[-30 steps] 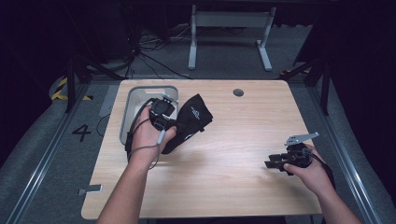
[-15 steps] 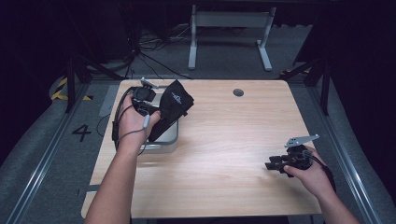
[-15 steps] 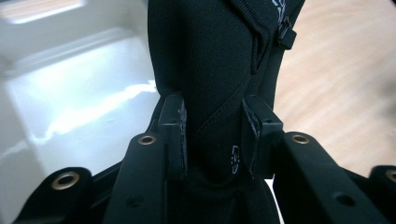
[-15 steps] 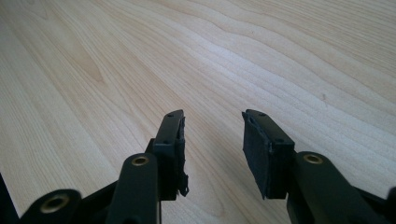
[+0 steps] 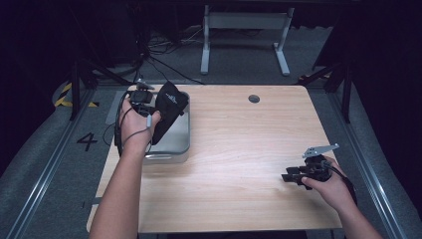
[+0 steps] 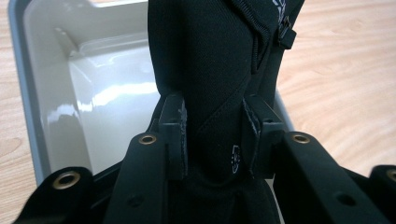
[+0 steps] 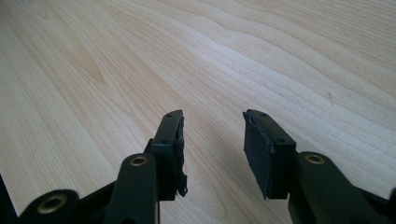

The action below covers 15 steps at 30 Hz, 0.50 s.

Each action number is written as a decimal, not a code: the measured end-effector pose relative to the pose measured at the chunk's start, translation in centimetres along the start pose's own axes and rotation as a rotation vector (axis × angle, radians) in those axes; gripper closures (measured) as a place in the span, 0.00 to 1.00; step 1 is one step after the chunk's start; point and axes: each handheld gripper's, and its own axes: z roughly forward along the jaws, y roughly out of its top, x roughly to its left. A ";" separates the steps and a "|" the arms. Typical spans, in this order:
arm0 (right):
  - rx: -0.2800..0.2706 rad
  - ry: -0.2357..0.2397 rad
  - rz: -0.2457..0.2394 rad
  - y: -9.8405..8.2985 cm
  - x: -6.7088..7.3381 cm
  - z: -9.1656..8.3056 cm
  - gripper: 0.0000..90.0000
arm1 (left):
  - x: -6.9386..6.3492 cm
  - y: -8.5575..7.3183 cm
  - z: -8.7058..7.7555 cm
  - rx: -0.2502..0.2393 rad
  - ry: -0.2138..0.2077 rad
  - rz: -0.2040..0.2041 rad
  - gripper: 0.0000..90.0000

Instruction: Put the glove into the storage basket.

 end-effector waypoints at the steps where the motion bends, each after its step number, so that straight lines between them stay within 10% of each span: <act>1: 0.001 0.002 -0.002 0.0 0.0 0.0 0.65 | 0.3 0.1 0.3 0.002 0.004 -0.010 0.73; 15: 0.009 0.010 0.002 -0.2 -0.1 0.3 0.65 | 1.5 0.6 5.7 0.080 0.040 -0.078 0.72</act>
